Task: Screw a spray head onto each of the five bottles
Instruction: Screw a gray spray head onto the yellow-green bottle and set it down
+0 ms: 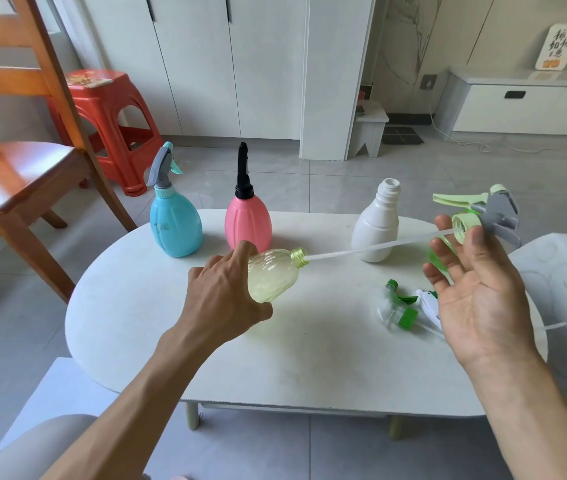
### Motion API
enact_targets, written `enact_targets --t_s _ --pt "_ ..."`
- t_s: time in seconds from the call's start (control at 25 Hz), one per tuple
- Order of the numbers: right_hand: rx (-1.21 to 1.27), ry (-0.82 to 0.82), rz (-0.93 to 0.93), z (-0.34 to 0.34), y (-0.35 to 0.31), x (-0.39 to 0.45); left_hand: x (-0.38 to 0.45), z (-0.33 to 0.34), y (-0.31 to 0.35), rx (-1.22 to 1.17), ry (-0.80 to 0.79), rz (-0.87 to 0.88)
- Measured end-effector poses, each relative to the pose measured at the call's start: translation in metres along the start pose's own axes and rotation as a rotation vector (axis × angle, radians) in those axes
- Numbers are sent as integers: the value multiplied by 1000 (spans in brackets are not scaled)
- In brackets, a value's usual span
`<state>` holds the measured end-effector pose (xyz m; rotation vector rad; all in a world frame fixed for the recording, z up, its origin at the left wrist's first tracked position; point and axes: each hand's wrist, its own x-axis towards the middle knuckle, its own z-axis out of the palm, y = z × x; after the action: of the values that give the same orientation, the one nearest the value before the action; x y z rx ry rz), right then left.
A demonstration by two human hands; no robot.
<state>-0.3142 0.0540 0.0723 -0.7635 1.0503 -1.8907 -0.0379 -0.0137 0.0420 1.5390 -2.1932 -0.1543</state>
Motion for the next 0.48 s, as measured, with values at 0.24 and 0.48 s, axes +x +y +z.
enact_targets --t_s 0.24,0.48 --pt "-36 -15 2 2 5 -3 2 1 0 -72 16 70" --pt "23 44 -11 -10 -5 7 1 2 -3 -62 -6 57"
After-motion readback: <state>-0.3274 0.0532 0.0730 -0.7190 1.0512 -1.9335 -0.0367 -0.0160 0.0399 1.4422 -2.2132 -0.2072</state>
